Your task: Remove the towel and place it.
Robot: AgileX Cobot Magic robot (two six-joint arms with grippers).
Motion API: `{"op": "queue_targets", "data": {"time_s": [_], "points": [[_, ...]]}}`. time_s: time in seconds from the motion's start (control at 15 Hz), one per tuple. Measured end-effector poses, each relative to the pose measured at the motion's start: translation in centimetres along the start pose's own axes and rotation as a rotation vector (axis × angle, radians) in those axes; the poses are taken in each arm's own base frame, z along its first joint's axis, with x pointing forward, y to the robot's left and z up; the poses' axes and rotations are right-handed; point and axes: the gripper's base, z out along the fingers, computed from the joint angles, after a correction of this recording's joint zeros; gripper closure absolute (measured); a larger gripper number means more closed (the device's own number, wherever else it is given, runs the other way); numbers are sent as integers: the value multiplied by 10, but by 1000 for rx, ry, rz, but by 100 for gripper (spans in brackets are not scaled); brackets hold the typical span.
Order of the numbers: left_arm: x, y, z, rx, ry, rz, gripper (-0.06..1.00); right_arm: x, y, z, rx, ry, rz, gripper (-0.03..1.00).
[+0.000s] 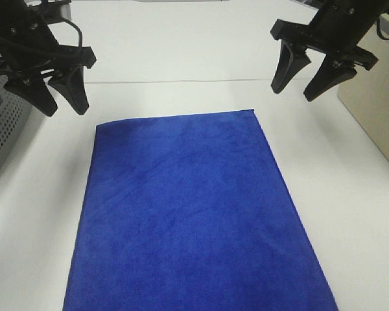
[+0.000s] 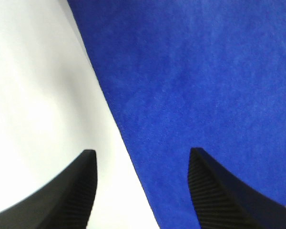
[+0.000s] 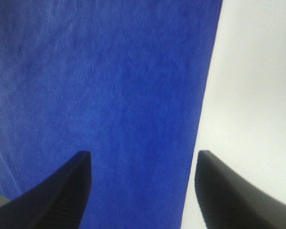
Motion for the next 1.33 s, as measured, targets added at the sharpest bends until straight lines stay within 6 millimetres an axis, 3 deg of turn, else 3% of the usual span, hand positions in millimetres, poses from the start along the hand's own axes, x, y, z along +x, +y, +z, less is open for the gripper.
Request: {"op": "queue_targets", "data": {"time_s": [0.13,0.27,0.53,0.8,0.93,1.2,1.33], "points": [[-10,14,-1,-19,-92,0,40,-26,-12,9,-49,-33,-26,34],[-22,30,13,-34,-138,-20,40,-54,-19,30,-73,-54,-69,34],[-53,50,45,-44,-159,-31,40,-82,-32,62,-73,-64,-73,34],[-81,57,74,-24,-170,-38,40,-94,-41,86,-75,-56,-71,34],[-87,59,88,-6,-149,-56,39,-98,-45,95,-75,-56,-70,34],[-87,64,111,10,-105,-99,28,-101,-52,112,-81,-36,-57,34],[-86,67,121,14,-85,-107,27,-102,-65,114,-117,-44,-17,34]]}}
